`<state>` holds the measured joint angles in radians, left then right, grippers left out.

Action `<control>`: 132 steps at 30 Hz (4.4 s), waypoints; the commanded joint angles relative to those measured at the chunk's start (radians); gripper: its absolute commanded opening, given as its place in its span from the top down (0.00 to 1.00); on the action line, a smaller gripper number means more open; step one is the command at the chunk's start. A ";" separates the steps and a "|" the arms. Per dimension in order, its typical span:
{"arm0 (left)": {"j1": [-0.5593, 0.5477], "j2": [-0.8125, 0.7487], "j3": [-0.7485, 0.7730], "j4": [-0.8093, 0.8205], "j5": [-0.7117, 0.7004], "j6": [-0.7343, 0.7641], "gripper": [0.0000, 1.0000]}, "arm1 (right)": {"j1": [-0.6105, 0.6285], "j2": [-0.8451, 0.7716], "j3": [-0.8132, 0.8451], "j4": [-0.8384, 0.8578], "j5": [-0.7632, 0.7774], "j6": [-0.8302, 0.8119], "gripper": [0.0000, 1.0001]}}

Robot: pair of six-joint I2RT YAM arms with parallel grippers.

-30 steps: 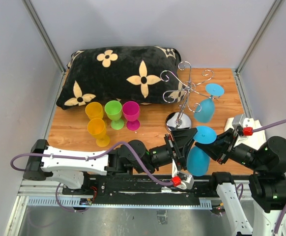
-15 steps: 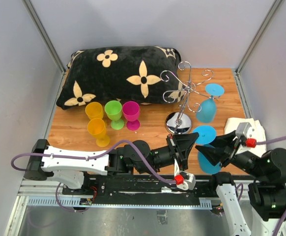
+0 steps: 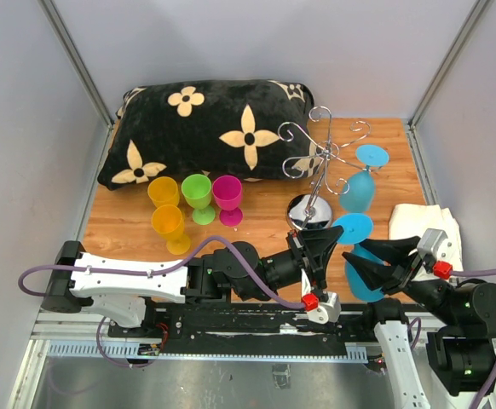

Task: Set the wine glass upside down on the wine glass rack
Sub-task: Turn the wine glass upside down at the wine rack.

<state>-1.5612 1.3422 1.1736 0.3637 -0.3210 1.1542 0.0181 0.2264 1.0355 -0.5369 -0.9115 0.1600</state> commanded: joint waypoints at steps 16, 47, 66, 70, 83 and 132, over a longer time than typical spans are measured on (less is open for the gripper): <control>-0.004 -0.046 0.029 0.030 -0.022 -0.042 1.00 | 0.009 -0.055 -0.134 0.184 0.039 0.087 0.84; 0.374 -0.143 0.166 -0.147 -0.026 -0.739 0.17 | 0.010 -0.157 -0.274 0.321 0.372 -0.001 0.99; 0.819 0.240 0.576 -0.670 0.300 -1.277 0.20 | 0.009 -0.151 -0.412 0.372 0.773 0.076 0.99; 0.856 0.242 0.541 -0.634 0.358 -1.320 0.23 | 0.009 -0.159 -0.421 0.369 0.769 0.073 0.99; 0.892 0.288 0.549 -0.622 0.402 -1.369 0.44 | 0.009 -0.141 -0.455 0.407 0.711 0.083 0.99; 0.919 0.313 0.461 -0.619 0.343 -1.433 1.00 | 0.012 0.090 -0.684 1.146 0.292 0.161 0.99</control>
<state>-0.6567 1.6669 1.6691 -0.1940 0.0277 -0.2867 0.0181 0.2905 0.3614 0.4824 -0.5915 0.2729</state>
